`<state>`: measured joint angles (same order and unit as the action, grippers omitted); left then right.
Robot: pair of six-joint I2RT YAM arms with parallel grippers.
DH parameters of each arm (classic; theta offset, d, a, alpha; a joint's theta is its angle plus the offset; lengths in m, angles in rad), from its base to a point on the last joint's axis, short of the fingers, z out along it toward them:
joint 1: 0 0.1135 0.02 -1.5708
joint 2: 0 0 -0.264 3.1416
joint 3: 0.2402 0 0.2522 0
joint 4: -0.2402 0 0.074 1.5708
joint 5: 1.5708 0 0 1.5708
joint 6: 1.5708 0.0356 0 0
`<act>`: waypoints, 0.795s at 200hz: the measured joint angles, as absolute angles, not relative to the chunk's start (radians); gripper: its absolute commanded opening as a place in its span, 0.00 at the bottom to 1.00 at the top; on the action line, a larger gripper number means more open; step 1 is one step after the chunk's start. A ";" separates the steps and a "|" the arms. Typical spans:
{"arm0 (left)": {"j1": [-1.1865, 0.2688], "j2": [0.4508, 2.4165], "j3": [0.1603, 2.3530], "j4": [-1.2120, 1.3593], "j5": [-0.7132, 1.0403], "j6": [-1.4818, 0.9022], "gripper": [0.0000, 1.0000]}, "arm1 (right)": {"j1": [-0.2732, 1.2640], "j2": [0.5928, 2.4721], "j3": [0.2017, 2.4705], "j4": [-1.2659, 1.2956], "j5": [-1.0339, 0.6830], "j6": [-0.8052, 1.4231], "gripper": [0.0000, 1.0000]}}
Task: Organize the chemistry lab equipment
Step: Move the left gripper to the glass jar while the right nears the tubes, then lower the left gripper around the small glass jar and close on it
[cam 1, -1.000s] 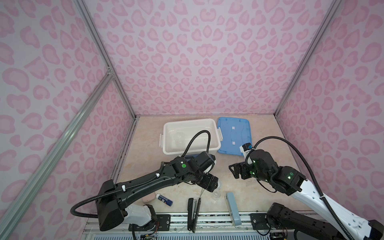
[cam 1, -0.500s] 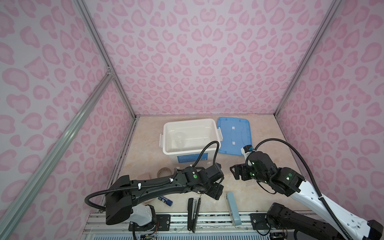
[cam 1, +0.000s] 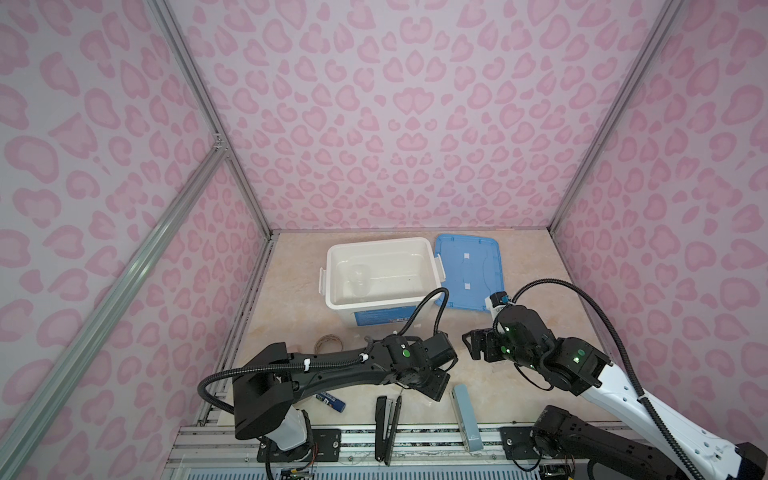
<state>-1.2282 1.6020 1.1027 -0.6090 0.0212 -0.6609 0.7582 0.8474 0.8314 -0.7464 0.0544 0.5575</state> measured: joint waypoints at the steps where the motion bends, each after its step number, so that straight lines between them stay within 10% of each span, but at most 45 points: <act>1: -1.228 1.602 1.103 -0.609 0.021 -0.661 0.64 | 0.758 0.847 0.831 -0.746 0.054 0.558 0.93; 159: -1.252 1.727 1.150 -0.632 -0.031 -0.660 0.55 | 0.759 0.862 0.822 -0.730 0.074 0.553 0.92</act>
